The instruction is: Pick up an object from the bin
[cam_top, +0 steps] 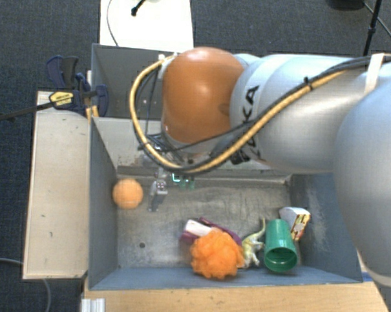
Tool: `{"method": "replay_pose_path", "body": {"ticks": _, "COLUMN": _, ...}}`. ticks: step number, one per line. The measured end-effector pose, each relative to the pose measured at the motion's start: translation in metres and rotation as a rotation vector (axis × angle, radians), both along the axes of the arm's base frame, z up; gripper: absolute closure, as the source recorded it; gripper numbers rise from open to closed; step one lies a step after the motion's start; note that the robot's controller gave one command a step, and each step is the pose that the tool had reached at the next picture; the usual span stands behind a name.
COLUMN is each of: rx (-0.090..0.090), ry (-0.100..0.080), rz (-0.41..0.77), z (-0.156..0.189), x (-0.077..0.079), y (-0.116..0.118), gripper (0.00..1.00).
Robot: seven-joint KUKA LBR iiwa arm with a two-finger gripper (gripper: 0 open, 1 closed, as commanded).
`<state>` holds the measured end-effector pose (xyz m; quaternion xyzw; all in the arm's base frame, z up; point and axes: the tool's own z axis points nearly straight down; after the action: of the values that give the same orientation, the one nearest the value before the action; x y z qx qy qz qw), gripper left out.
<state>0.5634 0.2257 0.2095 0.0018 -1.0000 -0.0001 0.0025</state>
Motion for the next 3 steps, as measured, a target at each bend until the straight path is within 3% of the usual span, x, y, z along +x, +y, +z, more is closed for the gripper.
{"method": "replay_pose_path", "body": {"ticks": 1, "rx": 0.002, "ry": -0.008, "rz": -0.006, "z": 0.005, "x": 0.002, "y": -0.001, "gripper": 0.00}}
{"method": "replay_pose_path", "body": {"ticks": 2, "rx": 0.003, "ry": -0.012, "rz": -0.071, "z": -0.073, "x": 0.018, "y": 0.016, "gripper": 0.00}}
{"method": "replay_pose_path", "body": {"ticks": 3, "rx": 0.000, "ry": -0.004, "rz": -0.075, "z": -0.097, "x": 0.018, "y": 0.020, "gripper": 0.00}}
